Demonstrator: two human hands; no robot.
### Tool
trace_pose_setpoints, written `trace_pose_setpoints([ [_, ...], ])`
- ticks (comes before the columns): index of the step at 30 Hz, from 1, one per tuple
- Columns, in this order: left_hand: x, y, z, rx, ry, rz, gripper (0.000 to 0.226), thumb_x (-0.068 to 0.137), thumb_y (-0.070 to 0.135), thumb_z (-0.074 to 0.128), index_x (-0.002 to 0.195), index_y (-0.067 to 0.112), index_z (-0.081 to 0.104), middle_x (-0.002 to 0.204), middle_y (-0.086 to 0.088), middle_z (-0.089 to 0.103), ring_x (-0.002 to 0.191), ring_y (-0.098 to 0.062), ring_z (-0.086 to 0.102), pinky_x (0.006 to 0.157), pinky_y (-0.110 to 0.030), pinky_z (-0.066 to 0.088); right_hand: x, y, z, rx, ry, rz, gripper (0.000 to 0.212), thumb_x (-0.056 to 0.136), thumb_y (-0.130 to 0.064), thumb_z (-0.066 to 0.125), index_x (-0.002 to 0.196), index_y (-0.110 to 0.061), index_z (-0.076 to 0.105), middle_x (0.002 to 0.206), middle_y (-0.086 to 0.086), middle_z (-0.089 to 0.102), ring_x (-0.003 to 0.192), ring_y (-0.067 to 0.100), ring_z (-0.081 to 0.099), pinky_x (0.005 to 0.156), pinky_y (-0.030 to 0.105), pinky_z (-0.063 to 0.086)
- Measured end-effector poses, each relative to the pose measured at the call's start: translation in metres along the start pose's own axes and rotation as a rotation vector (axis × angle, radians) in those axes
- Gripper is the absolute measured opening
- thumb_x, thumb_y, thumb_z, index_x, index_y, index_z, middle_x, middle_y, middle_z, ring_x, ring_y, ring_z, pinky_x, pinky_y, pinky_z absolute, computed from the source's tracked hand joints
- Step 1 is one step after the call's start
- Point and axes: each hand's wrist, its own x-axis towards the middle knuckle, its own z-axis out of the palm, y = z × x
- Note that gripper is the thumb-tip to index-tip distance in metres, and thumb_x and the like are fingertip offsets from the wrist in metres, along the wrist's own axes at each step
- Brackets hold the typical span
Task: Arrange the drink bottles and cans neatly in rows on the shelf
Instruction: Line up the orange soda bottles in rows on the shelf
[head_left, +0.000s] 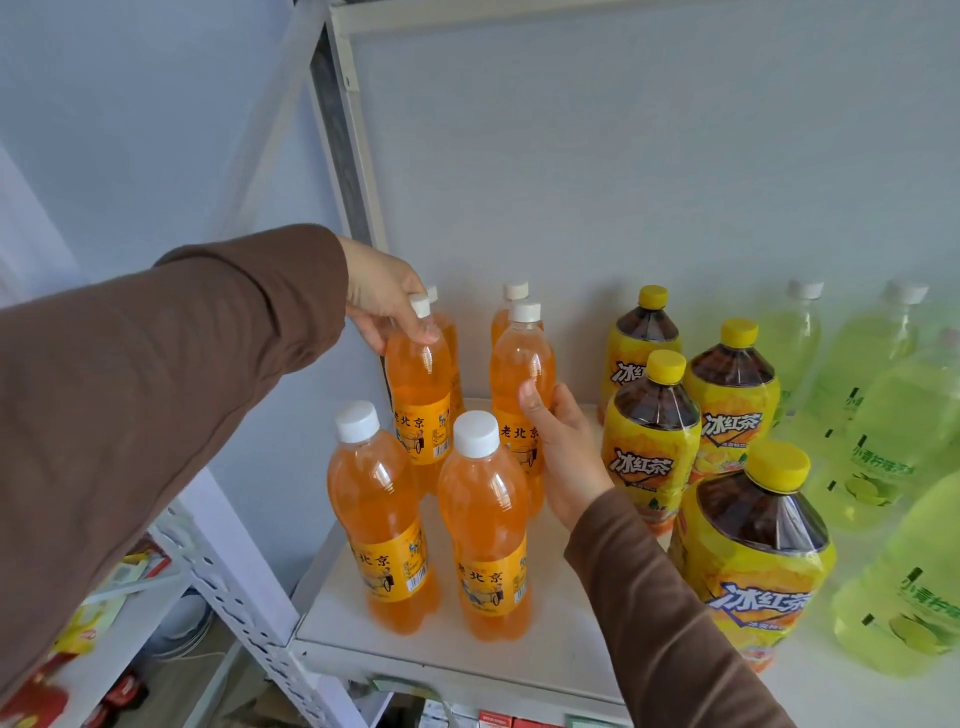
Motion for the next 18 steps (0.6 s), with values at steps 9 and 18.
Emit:
trace_pose_setpoints([
  [9,0.000,-0.012,0.020,0.038,0.003,-0.035,0.031,0.090,0.019,0.073,0.119,0.011,0.064,0.116,-0.010,0.071,0.105,-0.026,0.070,0.083,-0.031,0.060,-0.002,0.018,-0.001,-0.020,-0.098,-0.006,0.056,0.090,-0.037,0.073,0.140,-0.022,0.053,0.130,0.008,0.071,0.117,0.031,0.070,0.097,0.051,0.057],
  [18,-0.002,-0.015,0.023,0.058,-0.043,-0.089,0.035,0.090,0.015,0.073,0.123,0.015,0.062,0.123,-0.013,0.066,0.111,-0.028,0.067,0.094,-0.038,0.057,-0.002,0.026,-0.001,0.005,-0.142,-0.007,0.060,0.086,-0.035,0.076,0.139,-0.024,0.053,0.133,0.009,0.069,0.120,0.034,0.068,0.103,0.059,0.053],
])
